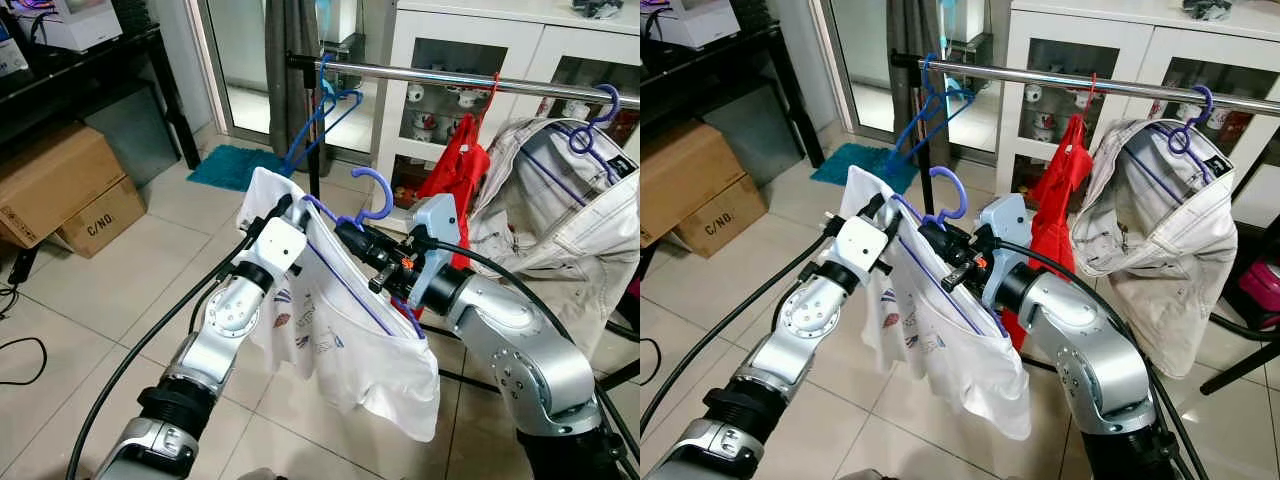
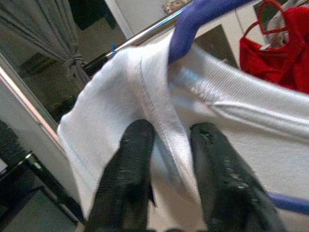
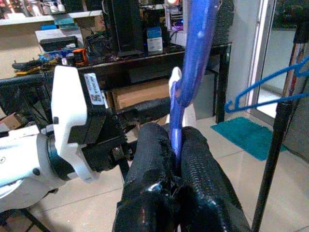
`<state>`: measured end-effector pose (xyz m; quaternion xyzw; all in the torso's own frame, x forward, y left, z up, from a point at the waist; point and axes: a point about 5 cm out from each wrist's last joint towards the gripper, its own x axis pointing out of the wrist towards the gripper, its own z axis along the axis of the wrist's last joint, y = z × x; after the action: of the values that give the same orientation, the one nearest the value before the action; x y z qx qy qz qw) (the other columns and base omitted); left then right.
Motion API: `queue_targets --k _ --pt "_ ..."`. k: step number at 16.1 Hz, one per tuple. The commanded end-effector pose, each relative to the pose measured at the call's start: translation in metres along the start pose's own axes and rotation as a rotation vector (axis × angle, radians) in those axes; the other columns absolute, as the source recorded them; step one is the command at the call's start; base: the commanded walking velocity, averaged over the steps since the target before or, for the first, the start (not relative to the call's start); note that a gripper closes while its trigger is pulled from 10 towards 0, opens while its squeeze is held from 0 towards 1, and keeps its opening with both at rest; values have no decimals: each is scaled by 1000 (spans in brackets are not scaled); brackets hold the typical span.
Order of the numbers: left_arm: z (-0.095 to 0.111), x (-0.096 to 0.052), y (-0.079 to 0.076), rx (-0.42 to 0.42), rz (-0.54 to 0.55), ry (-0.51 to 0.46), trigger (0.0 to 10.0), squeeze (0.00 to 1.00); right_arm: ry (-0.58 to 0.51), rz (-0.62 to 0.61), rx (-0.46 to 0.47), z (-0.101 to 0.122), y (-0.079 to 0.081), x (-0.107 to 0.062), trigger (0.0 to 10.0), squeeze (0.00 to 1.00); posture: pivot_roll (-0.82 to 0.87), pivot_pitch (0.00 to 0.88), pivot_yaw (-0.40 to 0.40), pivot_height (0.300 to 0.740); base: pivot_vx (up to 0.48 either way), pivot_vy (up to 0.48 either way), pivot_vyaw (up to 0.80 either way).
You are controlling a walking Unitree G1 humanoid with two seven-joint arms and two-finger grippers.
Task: Hang hanger
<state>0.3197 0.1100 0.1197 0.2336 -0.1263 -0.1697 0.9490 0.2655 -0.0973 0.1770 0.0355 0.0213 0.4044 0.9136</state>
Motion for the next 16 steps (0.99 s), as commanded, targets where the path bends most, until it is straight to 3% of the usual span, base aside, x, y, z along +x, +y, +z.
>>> queue_targets --k 1,6,10,13,14,15,16 --pt "-1 2 8 13 36 5 0 0 -43 32 -22 8 6 1 0 0 -153 0 76 740 0 0 0" --pt "0 -1 7 -6 51 -13 0 0 -36 10 -21 7 4 0 0 0 -153 0 76 740 0 0 0" --pt "3 -2 16 -25 92 -41 0 0 -23 -6 -27 5 1 -1 0 0 -156 0 75 740 0 0 0" --pt "25 -4 32 -67 121 -153 0 0 39 -34 -58 -3 -4 -3 0 0 -154 0 74 740 0 0 0" --pt "34 -6 45 -72 181 -188 0 0 71 -37 -75 -8 -6 -5 0 0 -154 0 74 740 0 0 0" --pt "41 -8 68 -61 273 -207 0 0 106 -22 -102 -13 -6 -8 0 0 -143 0 77 740 0 0 0" --pt "42 -9 74 -58 295 -206 0 0 112 -15 -108 -14 -6 -9 0 0 -143 0 77 740 0 0 0"
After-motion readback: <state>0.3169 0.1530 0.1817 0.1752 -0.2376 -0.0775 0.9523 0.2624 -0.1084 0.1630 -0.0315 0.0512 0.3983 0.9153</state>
